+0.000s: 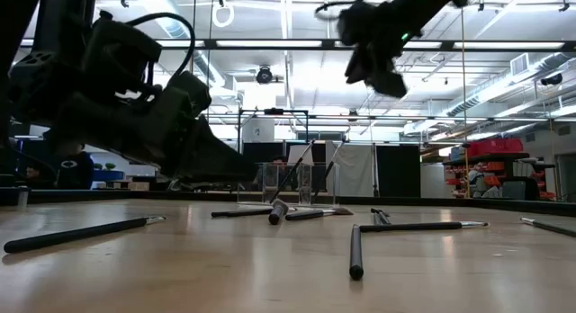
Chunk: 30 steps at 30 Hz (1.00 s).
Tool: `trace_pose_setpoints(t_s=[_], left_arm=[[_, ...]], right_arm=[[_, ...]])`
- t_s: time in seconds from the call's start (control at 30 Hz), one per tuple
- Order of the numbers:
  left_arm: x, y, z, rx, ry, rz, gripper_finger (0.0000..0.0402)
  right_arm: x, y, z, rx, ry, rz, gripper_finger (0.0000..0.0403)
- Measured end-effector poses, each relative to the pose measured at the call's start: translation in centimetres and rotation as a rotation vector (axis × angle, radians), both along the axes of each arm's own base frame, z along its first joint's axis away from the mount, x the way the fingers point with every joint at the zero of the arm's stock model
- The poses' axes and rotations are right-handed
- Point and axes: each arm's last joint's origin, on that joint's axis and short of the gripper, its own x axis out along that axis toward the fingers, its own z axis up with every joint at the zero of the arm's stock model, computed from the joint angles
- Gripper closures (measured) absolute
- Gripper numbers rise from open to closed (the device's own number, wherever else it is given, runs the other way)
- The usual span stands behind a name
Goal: Put items in baskets/containers
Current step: Put the black eyeshadow brush into the transparent organizer
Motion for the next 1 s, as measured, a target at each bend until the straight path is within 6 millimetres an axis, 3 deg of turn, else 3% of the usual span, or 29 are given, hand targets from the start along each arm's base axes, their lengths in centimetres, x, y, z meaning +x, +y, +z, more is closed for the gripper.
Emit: trace_pose_setpoints(t_s=[0.1,0.2,0.47,0.67,0.8,0.9,1.0], left_arm=[[-0.1,0.0,0.5,-0.015,-0.013,0.004,0.0251],[-0.1,0.0,1.2,-0.011,0.001,0.005,0.0256],[-1.7,0.8,1.5,-0.020,0.284,0.057,0.0253],[-2.0,0.8,4.1,-0.049,0.208,0.054,0.0257],[-2.6,0.6,5.3,-0.140,0.232,-0.054,0.0254],[-3.4,0.4,5.0,-0.176,0.344,-0.158,0.0250],[-4.1,0.6,4.3,-0.232,0.449,-0.126,0.0247]], right_arm=[[-2.0,1.3,0.9,0.156,-0.130,-0.006,0.0334],[-3.2,2.5,0.6,0.360,-0.242,0.039,0.0334],[-3.4,6.5,-5.0,0.622,-0.377,0.391,0.0334],[-2.5,8.3,-7.0,0.876,-0.612,0.687,0.0334],[-1.8,8.4,-8.2,0.905,-0.572,0.683,0.0334],[-1.4,8.3,-8.7,0.862,-0.542,0.692,0.0334],[-1.2,8.0,-8.9,0.842,-0.540,0.692,0.0334]])
